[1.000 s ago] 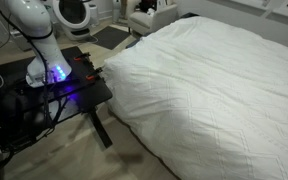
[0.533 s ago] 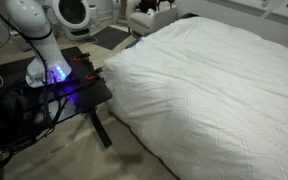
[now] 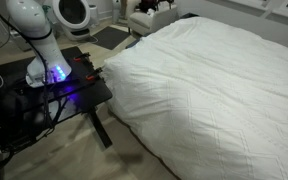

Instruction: Straighten the beddings on the bottom right corner of the bed

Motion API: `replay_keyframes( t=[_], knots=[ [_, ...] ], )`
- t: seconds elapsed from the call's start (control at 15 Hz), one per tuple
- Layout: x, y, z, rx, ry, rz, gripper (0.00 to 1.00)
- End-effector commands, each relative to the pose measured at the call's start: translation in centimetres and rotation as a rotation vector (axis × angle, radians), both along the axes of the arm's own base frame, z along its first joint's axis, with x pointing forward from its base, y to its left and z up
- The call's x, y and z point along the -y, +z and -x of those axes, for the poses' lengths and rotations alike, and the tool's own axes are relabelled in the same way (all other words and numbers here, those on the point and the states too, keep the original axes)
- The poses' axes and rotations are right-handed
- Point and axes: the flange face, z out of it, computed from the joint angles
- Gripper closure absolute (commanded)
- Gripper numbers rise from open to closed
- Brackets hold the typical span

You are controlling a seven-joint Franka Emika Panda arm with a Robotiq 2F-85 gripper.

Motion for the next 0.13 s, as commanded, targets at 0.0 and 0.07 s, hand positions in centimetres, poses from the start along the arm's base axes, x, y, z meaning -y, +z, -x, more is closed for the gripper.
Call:
replay_keyframes(
  t=[0.0,0.07],
  knots=[
    [-0.02,0.1,-0.02,-0.001,0.0,0.0,0.0],
    [-0.02,0.09,-0.02,-0.001,0.0,0.0,0.0]
  ],
)
